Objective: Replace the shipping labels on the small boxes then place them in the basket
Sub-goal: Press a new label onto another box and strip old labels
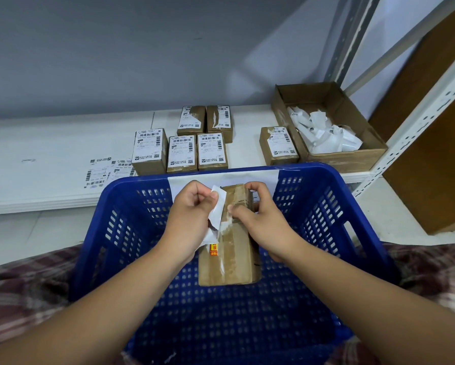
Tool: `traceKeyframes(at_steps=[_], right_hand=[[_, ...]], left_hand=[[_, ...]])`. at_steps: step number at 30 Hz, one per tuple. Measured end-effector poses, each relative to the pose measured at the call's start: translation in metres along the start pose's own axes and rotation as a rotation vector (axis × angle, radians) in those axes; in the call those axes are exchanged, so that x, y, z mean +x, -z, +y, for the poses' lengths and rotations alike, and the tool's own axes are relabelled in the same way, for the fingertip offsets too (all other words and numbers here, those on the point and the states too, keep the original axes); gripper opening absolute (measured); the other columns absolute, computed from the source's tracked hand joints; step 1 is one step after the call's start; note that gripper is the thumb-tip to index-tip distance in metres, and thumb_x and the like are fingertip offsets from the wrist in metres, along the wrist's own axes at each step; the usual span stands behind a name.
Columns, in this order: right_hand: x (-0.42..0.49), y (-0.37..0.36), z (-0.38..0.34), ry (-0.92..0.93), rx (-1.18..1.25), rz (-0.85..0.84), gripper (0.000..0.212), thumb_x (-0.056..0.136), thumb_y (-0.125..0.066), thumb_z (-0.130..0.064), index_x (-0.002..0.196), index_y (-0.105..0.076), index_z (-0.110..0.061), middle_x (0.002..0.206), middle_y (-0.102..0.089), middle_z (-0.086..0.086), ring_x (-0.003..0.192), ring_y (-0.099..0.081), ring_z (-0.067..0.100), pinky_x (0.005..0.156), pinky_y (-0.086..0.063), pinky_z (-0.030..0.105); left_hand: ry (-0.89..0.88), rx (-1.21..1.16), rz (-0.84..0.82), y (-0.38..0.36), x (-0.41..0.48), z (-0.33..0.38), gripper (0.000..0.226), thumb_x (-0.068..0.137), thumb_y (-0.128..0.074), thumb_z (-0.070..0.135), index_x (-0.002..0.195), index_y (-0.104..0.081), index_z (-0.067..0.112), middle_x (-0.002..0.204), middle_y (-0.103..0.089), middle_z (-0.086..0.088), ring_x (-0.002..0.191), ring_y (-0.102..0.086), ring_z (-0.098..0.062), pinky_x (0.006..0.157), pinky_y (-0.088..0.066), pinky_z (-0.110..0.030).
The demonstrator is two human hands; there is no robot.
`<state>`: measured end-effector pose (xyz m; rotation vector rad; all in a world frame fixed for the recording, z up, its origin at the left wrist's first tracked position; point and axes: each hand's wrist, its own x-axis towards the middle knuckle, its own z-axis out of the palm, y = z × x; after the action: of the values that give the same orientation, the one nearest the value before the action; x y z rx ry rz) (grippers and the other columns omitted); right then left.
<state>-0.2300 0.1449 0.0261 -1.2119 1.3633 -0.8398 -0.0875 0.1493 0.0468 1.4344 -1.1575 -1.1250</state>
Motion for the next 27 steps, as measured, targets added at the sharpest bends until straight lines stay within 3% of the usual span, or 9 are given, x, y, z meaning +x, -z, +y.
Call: traceKeyframes(at_steps=[4,8,14,20,23,27], right_hand=[[0.000,-0.002,0.001,-0.017,0.026,0.005,0.039,0.088,-0.065,-0.031,0.118,-0.040,-0.033,0.101,-0.070,0.005,0.093,-0.069,0.025,0.088,-0.055,0.048],[0.005,0.001,0.000,-0.011,0.057,0.015,0.037,0.087,-0.066,-0.032,0.114,-0.042,-0.036,0.104,-0.069,0.006,0.093,-0.069,0.025,0.088,-0.056,0.049],[0.009,0.007,-0.001,-0.003,0.066,0.026,0.035,0.087,-0.066,-0.031,0.114,-0.044,-0.035,0.104,-0.069,0.004,0.091,-0.070,0.022,0.087,-0.057,0.048],[0.008,0.006,-0.002,0.001,0.067,0.028,0.033,0.089,-0.065,-0.030,0.114,-0.044,-0.036,0.106,-0.068,0.004,0.091,-0.070,0.021,0.085,-0.058,0.044],[0.010,0.007,-0.002,0.003,0.071,0.032,0.031,0.088,-0.065,-0.032,0.108,-0.043,-0.039,0.107,-0.069,0.003,0.093,-0.070,0.020,0.086,-0.058,0.045],[0.012,0.009,-0.002,-0.001,0.104,0.047,0.030,0.086,-0.067,-0.032,0.105,-0.046,-0.041,0.106,-0.070,0.003,0.093,-0.070,0.021,0.088,-0.057,0.046]], left_hand=[[0.001,0.004,0.018,0.000,-0.001,-0.001,0.021,0.095,-0.054,0.015,0.073,-0.052,0.016,0.068,-0.050,-0.005,0.063,-0.044,-0.014,0.059,-0.037,-0.026],[-0.007,-0.023,0.044,-0.001,0.001,0.004,0.020,0.095,-0.054,0.012,0.075,-0.053,0.014,0.065,-0.053,-0.002,0.057,-0.049,-0.008,0.053,-0.040,-0.015],[-0.026,-0.021,0.095,-0.002,0.002,0.003,0.018,0.094,-0.055,0.013,0.076,-0.054,0.016,0.074,-0.055,-0.002,0.066,-0.049,-0.009,0.057,-0.041,-0.011],[-0.018,-0.004,0.117,-0.002,0.001,0.003,0.018,0.094,-0.055,0.014,0.076,-0.053,0.014,0.071,-0.052,-0.001,0.061,-0.046,-0.006,0.052,-0.038,-0.007],[-0.018,0.001,0.118,-0.002,0.001,0.005,0.019,0.094,-0.055,0.015,0.075,-0.053,0.015,0.071,-0.053,-0.001,0.063,-0.047,-0.007,0.059,-0.041,-0.013],[-0.003,-0.006,0.124,-0.003,0.001,0.005,0.019,0.094,-0.056,0.016,0.075,-0.053,0.018,0.075,-0.054,-0.001,0.070,-0.050,-0.012,0.070,-0.045,-0.035]])
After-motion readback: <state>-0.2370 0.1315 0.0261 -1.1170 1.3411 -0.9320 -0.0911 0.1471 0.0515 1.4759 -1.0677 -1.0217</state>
